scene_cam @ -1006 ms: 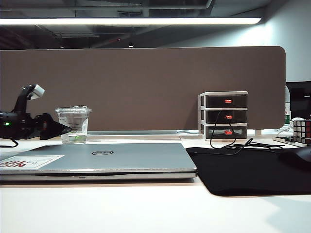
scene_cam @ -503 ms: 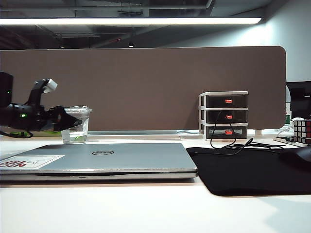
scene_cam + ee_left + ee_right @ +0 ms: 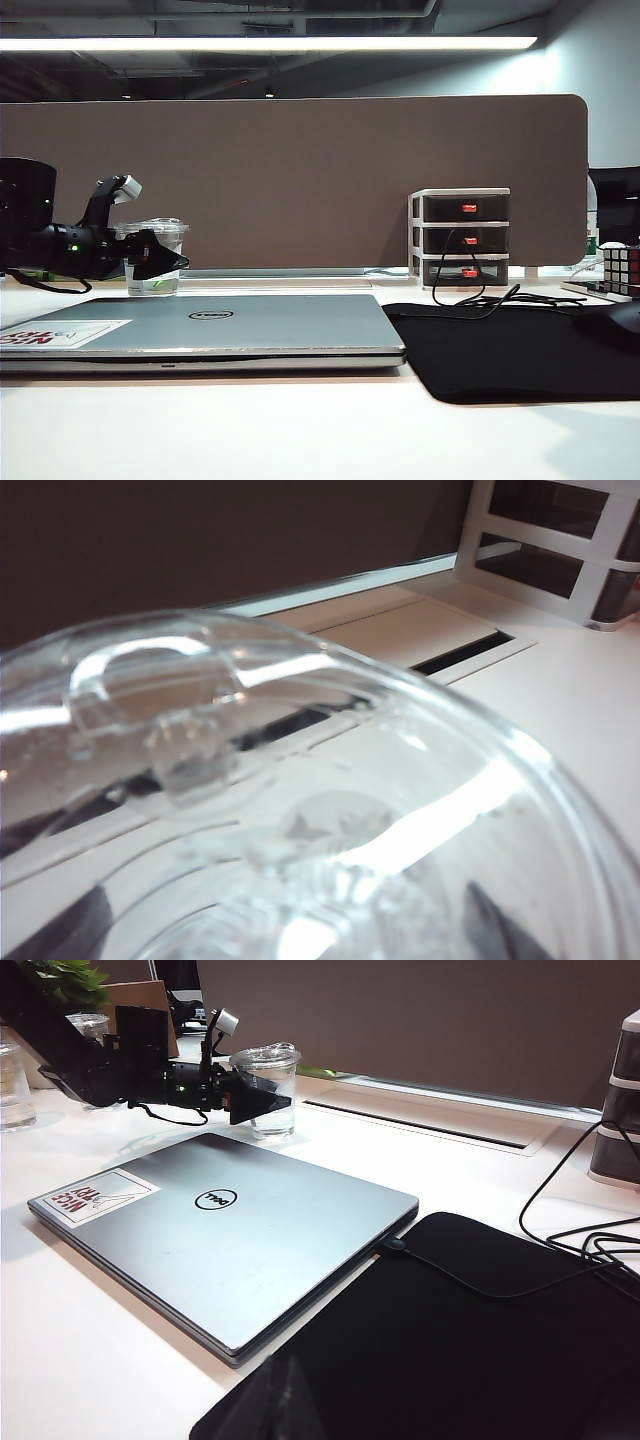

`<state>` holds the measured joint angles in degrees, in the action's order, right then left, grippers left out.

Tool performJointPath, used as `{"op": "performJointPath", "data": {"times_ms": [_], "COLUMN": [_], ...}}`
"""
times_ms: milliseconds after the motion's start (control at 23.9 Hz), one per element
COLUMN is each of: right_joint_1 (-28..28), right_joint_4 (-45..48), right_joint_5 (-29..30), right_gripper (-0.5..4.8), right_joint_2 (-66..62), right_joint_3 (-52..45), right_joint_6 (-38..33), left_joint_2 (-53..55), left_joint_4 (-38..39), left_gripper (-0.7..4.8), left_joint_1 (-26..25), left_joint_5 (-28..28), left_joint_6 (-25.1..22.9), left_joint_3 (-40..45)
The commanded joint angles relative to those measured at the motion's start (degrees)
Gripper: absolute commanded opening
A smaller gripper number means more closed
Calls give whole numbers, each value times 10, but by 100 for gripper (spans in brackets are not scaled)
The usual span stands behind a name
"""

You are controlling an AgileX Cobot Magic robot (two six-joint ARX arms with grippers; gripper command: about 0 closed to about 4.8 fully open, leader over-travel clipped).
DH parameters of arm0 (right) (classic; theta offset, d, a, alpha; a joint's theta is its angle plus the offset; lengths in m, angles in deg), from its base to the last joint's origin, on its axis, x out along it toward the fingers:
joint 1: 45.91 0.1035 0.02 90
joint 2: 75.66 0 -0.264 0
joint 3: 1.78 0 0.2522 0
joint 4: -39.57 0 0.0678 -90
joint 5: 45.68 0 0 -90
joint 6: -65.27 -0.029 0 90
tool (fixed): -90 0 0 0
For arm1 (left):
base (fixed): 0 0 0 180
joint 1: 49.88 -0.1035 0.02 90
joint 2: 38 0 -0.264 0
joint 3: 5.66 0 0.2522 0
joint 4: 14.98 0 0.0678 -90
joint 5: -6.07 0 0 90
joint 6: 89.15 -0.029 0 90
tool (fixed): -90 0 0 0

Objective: Pick up the coffee cup and place it on the right side of the laptop.

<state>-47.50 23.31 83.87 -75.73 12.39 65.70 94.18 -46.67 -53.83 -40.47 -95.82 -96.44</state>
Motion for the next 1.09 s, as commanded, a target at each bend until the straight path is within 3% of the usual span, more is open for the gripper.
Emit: {"op": "performJointPath", "data": {"times_ms": [42,713,796,922,1090], "right_joint_1": [0,0,0,0,0], "right_joint_4": [6,6,6,6,6], "right_joint_5": [3,5,5,5,5], "right_gripper": [-1,-1,-1,-1,-1], "right_joint_2": [0,0,0,0,0], "right_joint_3": [-4,-4,-4,-4,-4], "right_joint_6": [1,1,1,1,1], "left_joint_2": [-4,-4,-4,-4,-4], "left_joint_4": [-9,-47,-49,-48,-48], "left_gripper": [479,474,442,346,339], "left_joint_1": [2,3,3,3,3], "left_joint_5": [-8,-21,-15,2,10], "left_joint_6": [-2,12,12,12,12], "left_joint_3": [-3,-3,-3,-3,-3]}}
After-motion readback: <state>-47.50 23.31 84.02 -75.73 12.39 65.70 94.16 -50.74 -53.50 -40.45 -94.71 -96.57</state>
